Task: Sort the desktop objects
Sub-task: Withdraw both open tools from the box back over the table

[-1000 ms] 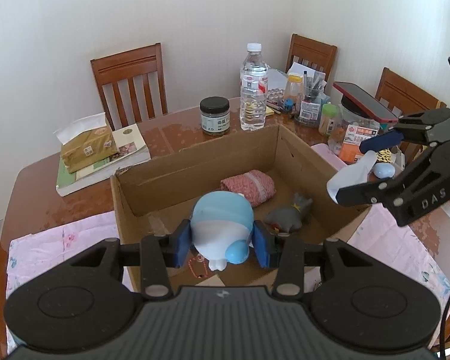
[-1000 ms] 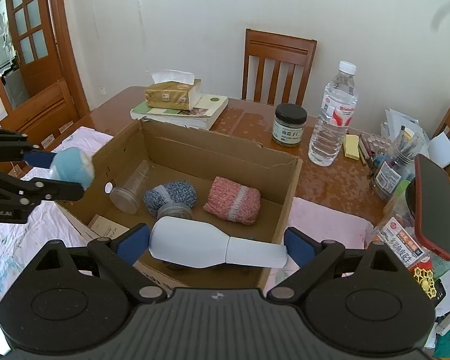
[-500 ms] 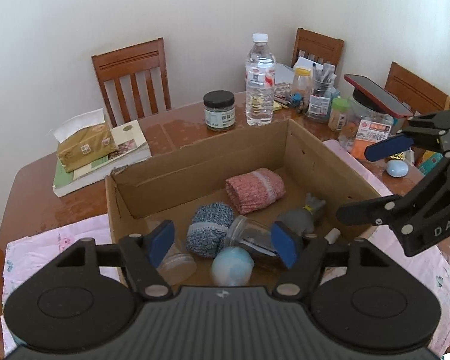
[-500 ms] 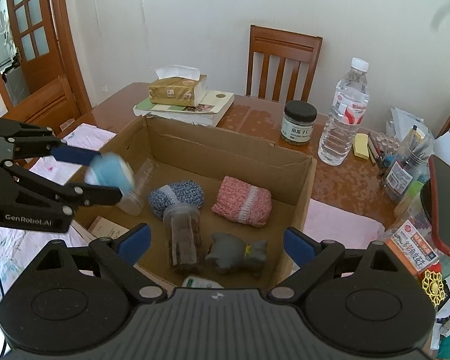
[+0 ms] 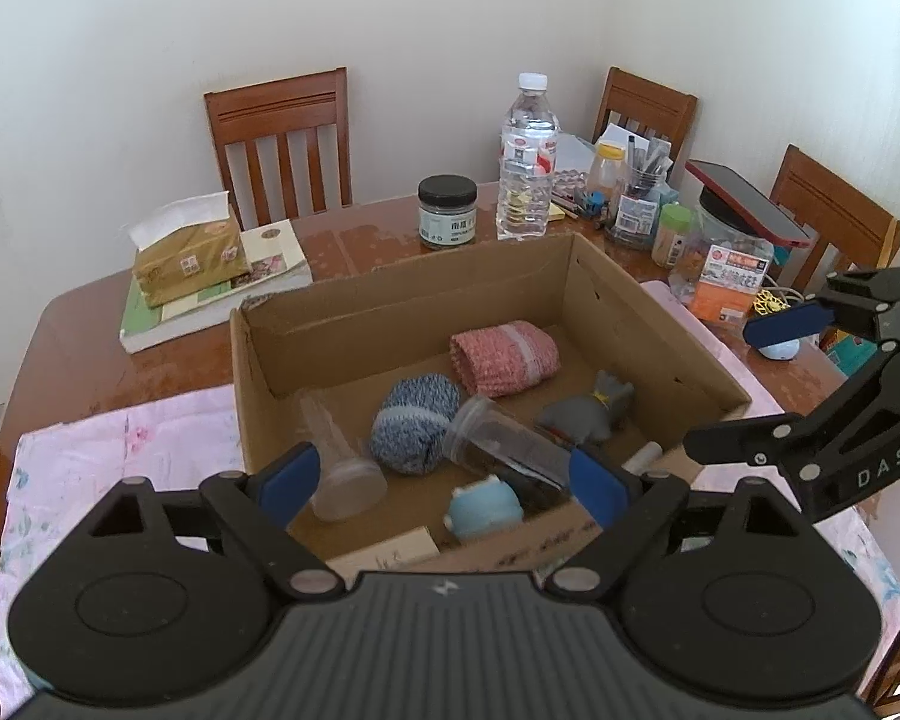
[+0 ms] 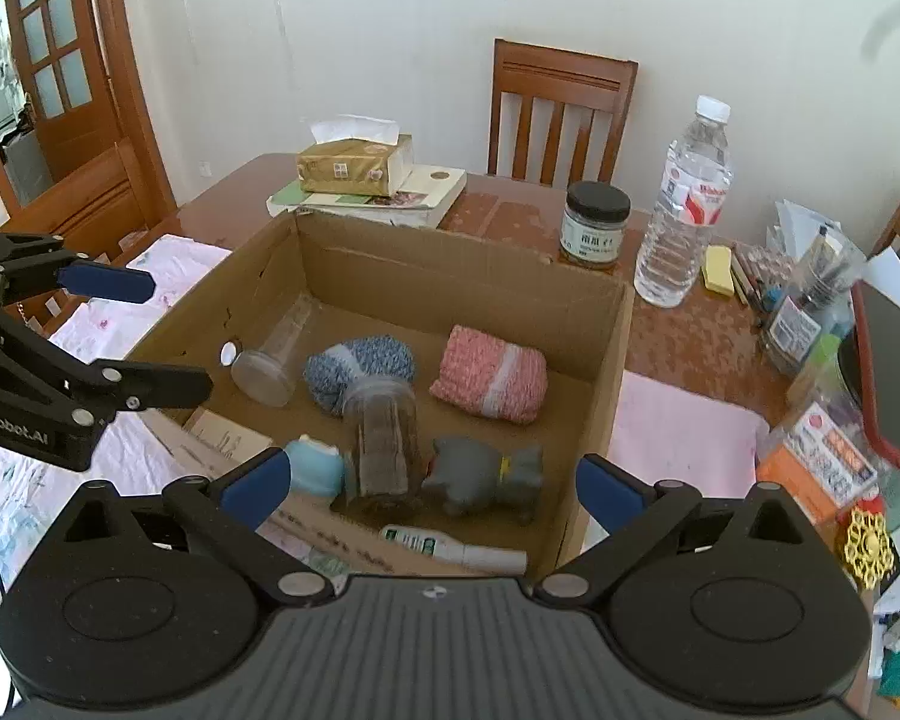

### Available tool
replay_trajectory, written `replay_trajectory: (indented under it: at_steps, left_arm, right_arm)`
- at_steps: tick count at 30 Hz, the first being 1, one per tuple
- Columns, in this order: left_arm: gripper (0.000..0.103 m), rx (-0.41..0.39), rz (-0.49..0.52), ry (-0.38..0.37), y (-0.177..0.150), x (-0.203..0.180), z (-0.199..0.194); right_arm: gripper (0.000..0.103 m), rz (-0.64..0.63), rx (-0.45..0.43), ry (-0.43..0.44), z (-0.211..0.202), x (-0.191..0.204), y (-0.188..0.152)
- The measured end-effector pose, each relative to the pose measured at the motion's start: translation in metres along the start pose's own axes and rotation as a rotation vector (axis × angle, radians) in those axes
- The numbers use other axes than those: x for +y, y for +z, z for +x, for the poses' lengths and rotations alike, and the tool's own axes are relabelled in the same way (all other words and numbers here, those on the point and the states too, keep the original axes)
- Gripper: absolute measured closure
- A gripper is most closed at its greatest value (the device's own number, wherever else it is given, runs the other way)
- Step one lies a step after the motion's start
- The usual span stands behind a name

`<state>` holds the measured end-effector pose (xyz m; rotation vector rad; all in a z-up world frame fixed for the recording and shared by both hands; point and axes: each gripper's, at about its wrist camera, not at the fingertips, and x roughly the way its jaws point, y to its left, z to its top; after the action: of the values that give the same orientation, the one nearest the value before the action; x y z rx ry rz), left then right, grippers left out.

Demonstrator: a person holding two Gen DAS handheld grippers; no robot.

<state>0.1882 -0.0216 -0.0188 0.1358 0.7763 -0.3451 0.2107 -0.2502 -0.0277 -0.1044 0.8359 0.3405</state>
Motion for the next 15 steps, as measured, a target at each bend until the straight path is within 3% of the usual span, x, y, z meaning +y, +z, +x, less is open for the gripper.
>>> replay_trajectory:
  at_steps: [15]
  left_arm:
    - [0.012, 0.066, -0.012, 0.07, -0.054, -0.021, -0.025]
  right_arm:
    - [0.0, 0.047, 0.019, -0.012, -0.018, 0.011, -0.044]
